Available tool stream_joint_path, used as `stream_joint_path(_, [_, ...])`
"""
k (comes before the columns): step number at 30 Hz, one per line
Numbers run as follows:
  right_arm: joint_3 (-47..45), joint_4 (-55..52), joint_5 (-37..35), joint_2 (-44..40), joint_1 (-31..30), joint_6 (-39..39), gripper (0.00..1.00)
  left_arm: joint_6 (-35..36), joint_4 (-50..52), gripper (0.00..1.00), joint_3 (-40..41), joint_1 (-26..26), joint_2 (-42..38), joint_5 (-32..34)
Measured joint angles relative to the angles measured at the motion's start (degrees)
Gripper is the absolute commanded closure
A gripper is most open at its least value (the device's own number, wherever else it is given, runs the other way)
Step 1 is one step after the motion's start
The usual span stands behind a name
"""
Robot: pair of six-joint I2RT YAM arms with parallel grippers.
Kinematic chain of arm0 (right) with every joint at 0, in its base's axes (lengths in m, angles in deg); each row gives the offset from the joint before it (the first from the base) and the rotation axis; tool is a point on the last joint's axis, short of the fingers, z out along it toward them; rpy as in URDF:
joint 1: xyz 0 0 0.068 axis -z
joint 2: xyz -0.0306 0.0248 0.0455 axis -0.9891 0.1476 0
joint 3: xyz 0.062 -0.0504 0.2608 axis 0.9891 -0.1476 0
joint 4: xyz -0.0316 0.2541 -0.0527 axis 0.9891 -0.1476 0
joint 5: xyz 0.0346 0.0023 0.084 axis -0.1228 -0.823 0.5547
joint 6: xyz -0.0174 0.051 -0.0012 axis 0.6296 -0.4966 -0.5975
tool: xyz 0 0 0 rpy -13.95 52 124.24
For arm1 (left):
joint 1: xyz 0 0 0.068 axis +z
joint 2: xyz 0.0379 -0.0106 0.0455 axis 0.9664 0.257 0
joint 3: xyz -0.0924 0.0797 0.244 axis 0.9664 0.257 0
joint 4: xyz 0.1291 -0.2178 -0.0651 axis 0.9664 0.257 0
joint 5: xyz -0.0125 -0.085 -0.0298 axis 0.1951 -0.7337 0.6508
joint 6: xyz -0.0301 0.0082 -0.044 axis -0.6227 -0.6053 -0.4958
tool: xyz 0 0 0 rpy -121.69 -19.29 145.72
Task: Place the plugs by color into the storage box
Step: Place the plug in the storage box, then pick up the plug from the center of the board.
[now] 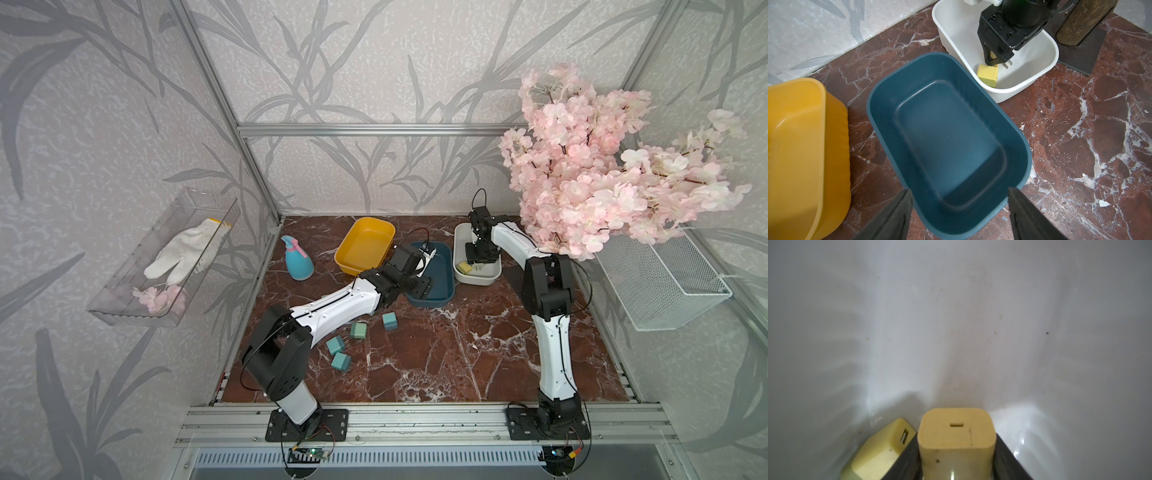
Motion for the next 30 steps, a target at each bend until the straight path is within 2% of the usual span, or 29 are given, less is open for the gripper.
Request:
stream_joint_path(6, [-1.2, -1.0, -0.1, -3.0, -0.8, 0.4, 0.45, -1.8, 1.9, 0.26, -0.8, 0.0, -1.2, 4.8])
stream_joint_path(12, [-4.5, -2.3, -1.0, -12.8, -4.2, 0.6, 0.45, -3.7, 5.6, 0.27, -0.8, 0.0, -7.7, 7.1])
stream_joint_path(18, [-5.2, -3.4, -1.1, -21.7, -10.5, 0.0, 0.45, -7.6, 9.2, 0.28, 2.7, 0.0, -19.1, 11.5])
stream_joint_path(23, [-7.7, -4.4, -0.7, -26.2, -18.4, -1.4, 0.45, -11.6, 16.2, 0.29, 4.2, 0.6, -25.6, 14.4])
stream_joint_path(30, [-15.6, -2.8, 5.5, -31.1, -28.1, -5.2, 0.45, -17.3, 24.1, 0.30, 7.1, 3.6, -32.6, 15.9])
